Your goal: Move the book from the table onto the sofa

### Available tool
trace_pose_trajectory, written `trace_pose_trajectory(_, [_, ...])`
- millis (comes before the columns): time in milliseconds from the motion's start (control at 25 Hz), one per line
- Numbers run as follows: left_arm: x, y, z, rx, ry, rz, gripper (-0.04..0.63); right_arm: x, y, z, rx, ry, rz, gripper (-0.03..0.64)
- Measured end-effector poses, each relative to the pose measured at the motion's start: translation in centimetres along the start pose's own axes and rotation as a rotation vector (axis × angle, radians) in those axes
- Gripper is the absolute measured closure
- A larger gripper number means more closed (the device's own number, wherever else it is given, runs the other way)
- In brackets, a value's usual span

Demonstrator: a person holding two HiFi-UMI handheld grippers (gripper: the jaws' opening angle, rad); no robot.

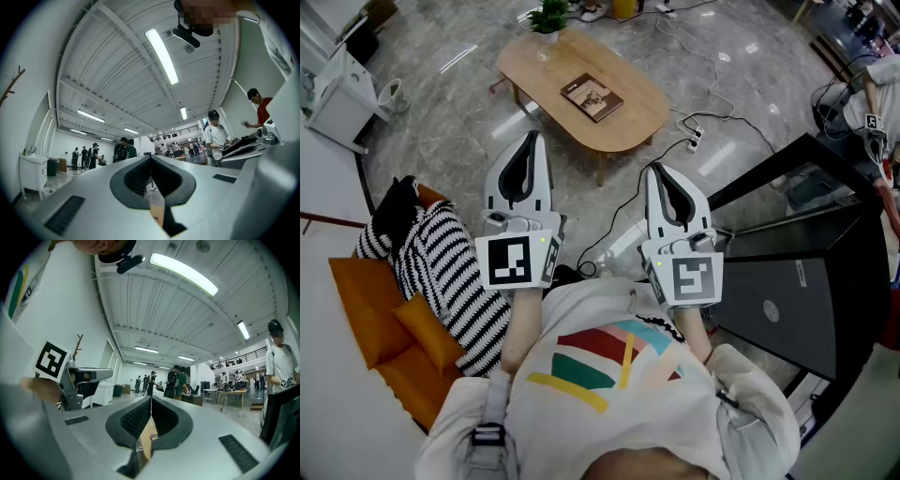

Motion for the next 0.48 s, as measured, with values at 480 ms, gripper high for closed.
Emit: trace_pose_trajectory(480, [-1.3, 1.1, -0.7, -0.012, -0.077, -0.040, 0.588, 0.1, -0.8, 1.1, -0.003, -0.054, 0.055, 0.601])
Point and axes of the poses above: the fingertips, and each gripper's own axes: y backward along the fingers, x to its right, z out of its underside, the point moved 6 cm from there along y, backward along the fingers, and after that the axes turned 9 degrees about x, right-handed, at the moved point
